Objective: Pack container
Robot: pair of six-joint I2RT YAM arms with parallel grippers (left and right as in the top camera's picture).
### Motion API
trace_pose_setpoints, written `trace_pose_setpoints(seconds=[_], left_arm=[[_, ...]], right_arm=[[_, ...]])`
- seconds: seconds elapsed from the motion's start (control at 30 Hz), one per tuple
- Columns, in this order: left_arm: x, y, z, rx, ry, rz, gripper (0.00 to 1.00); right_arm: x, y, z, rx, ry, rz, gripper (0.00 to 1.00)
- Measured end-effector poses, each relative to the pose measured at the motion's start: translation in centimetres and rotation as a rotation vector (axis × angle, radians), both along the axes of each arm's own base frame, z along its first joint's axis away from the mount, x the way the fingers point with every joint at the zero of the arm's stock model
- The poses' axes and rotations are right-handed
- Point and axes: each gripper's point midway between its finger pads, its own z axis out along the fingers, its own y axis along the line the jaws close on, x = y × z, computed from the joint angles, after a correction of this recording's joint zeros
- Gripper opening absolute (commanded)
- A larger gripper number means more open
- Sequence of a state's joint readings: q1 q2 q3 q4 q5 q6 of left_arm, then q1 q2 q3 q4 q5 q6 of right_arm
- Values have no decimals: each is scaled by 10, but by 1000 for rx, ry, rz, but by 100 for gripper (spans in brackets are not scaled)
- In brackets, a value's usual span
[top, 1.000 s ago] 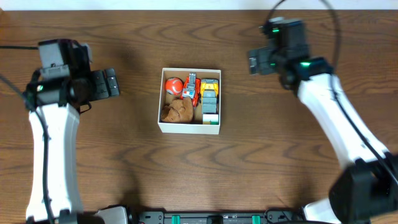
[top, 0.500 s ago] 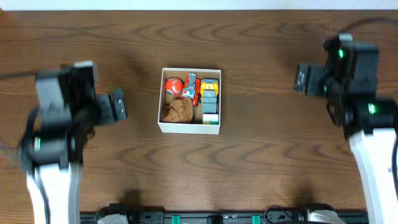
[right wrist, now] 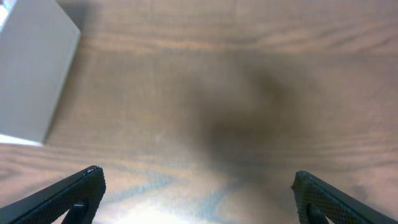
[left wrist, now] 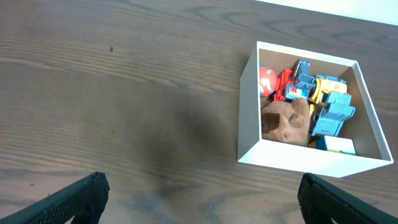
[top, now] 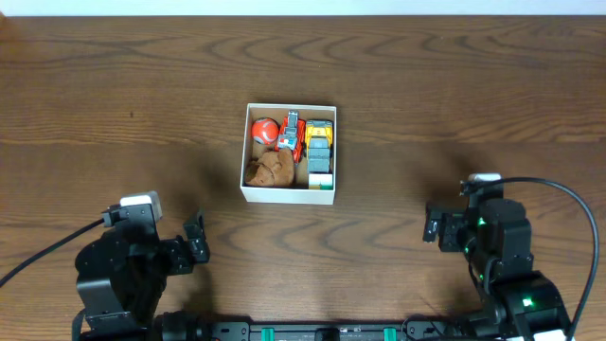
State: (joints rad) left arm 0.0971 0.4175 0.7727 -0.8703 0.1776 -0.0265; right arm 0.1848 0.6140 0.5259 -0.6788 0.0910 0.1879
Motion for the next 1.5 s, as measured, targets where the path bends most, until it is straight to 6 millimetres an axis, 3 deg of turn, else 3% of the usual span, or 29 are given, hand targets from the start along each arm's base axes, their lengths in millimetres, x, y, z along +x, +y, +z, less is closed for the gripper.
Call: trace_pose_setpoints(seconds=[0.1,0.33,1.07,1.33,1.5], left_arm=[[0,0,-2,-1,2,0,98],[0,0,-2,0,3,1,98],[0,0,-2,-3,3,2,98],[0,0,-2,-3,3,2,98],[0,0,-2,-3,3,2,98]], right_arm=[[-3,1,-10,21,24,-12,99],[-6,4,-14,58,45,-25,99],[-7,-1,-10,51,27,-41,99],[-16,-11,28,9,-288,-2,99],[-1,-16,44,14,-534,-21,99]])
